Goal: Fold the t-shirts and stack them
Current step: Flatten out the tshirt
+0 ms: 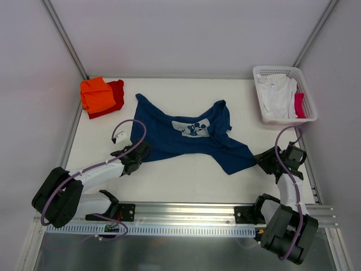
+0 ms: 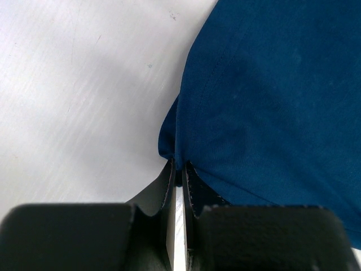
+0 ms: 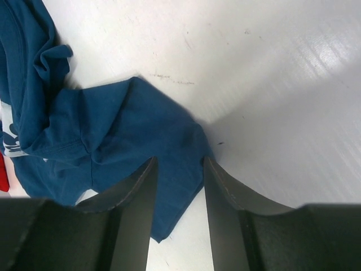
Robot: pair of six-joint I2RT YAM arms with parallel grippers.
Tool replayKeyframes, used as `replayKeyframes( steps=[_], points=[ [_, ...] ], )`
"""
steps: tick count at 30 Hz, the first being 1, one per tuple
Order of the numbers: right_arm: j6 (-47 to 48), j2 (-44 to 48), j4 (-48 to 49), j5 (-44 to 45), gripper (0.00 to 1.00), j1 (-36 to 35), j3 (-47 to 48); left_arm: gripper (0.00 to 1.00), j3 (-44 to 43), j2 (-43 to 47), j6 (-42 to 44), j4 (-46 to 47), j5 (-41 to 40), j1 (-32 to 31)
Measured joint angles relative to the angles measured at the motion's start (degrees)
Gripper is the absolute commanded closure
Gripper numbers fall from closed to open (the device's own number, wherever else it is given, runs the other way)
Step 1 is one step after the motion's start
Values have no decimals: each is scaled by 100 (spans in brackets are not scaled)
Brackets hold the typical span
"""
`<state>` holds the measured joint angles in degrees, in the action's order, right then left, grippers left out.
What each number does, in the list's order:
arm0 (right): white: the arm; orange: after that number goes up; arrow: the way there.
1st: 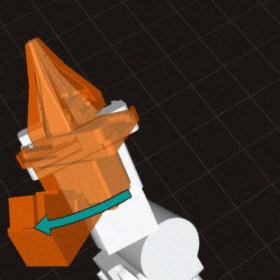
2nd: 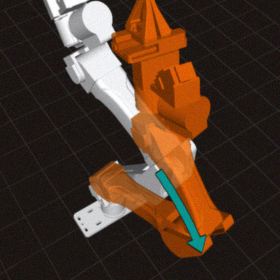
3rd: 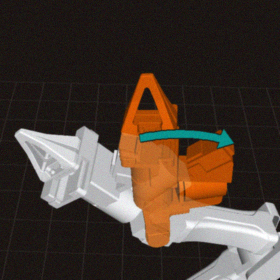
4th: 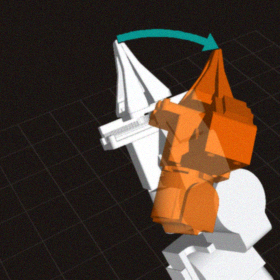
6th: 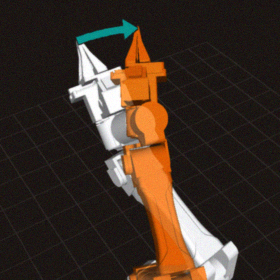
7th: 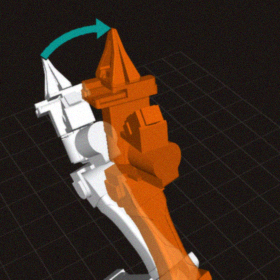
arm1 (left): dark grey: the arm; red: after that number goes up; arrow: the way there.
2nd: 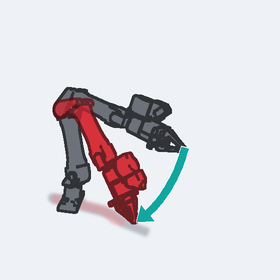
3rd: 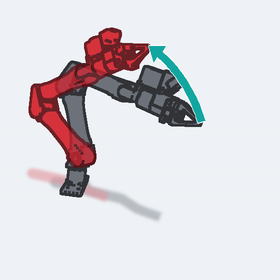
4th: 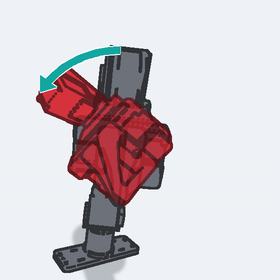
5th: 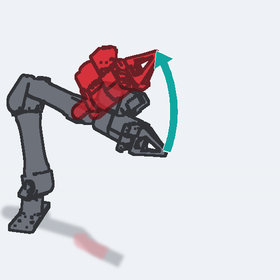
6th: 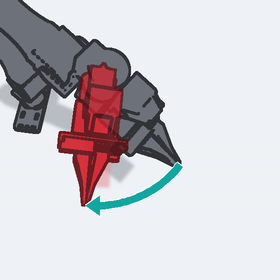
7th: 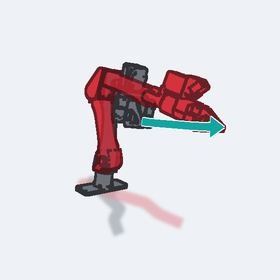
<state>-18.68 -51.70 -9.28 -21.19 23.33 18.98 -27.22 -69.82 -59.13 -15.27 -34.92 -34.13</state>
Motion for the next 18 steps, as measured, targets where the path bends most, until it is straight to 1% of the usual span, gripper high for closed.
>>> replayKeyframes(
  steps=[18],
  points=[
    [-15,-192,63,-122,62,22,-229,100,2,9,0,-2,20,4]
  ],
)
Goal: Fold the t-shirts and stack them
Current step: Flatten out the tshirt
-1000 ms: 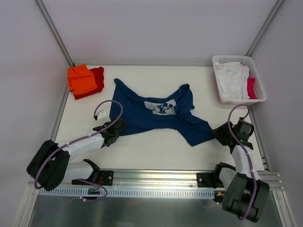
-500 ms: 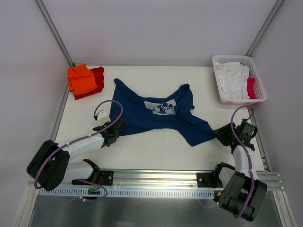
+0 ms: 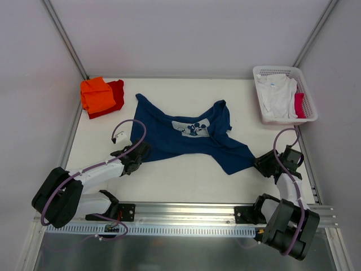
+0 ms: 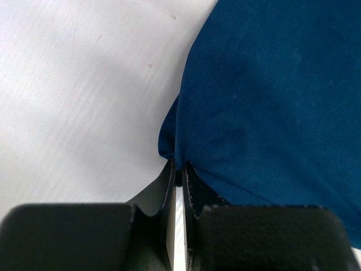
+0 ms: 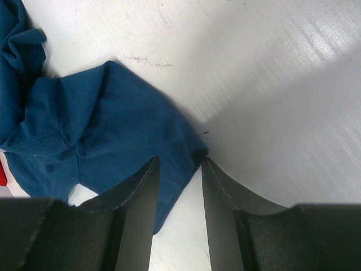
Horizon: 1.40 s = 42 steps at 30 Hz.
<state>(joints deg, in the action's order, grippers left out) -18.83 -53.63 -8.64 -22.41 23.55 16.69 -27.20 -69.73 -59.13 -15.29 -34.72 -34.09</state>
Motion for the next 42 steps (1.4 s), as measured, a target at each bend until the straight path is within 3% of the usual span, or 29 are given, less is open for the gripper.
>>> replayKeyframes(
  steps=[9,12,13,14,15,31,42],
  points=[
    [-26,-332,299,-85,63,9,2,100,0,0,0,0,4,0],
    [-20,-363,337,-83,75,11,2,100,0,0,2,0,7,2],
    [-15,-380,339,-83,90,13,2,100,0,0,2,0,7,2],
    [4,-400,348,-85,98,15,2,100,0,0,2,0,7,2],
    [-9,-417,358,-96,100,22,2,100,0,0,2,0,7,2],
    [-48,87,310,-212,100,26,52,100,-162,2,284,-118,168,2],
    [-44,1071,-354,-354,100,26,1366,100,-1075,638,1078,-197,267,0]
  ],
)
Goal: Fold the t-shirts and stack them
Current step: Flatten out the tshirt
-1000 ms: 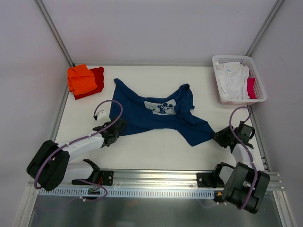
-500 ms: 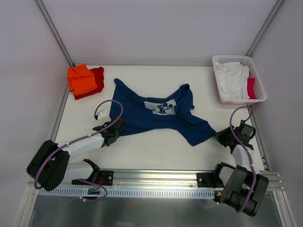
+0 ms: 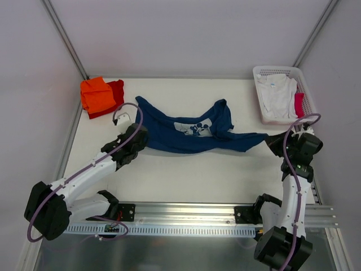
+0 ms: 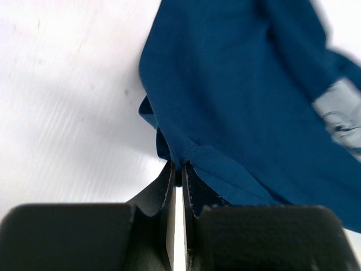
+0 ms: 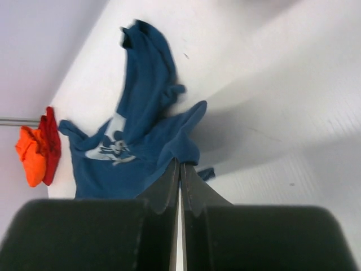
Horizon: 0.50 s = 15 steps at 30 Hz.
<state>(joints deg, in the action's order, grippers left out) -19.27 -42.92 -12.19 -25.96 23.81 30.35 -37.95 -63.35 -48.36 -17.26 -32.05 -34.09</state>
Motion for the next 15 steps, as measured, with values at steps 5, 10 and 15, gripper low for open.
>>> replayKeyframes(
  steps=[5,10,15],
  points=[
    [-31,50,-162,-149,100,0,763,100,-549,444,522,-111,-81,0],
    [-461,282,-76,-164,100,0,1241,100,-1309,992,1198,-203,-258,0],
    [-935,232,114,-188,100,-4,2094,100,-2192,1445,1818,-225,-365,0]
  ],
)
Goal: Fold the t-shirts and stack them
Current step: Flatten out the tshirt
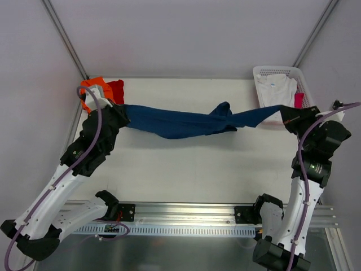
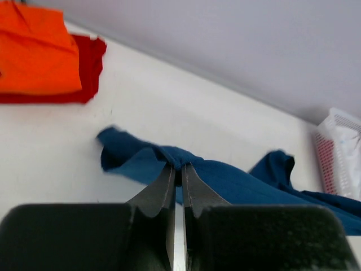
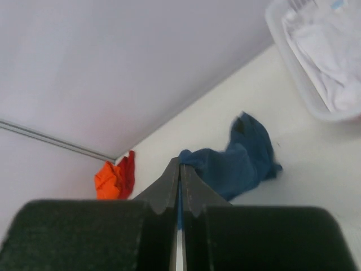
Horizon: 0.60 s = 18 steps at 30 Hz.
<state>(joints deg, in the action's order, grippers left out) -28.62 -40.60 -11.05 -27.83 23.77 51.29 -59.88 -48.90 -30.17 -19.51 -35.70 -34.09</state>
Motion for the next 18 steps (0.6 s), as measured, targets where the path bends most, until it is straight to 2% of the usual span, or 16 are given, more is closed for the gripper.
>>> replayKeyframes(
  steps=[8,18],
  points=[
    [-407,-348,426,-160,100,-2,1825,100,-1143,535,920,79,-50,0],
    [-686,-813,916,-297,100,-2,4234,100,-2083,1187,1766,393,400,-2]
  ],
)
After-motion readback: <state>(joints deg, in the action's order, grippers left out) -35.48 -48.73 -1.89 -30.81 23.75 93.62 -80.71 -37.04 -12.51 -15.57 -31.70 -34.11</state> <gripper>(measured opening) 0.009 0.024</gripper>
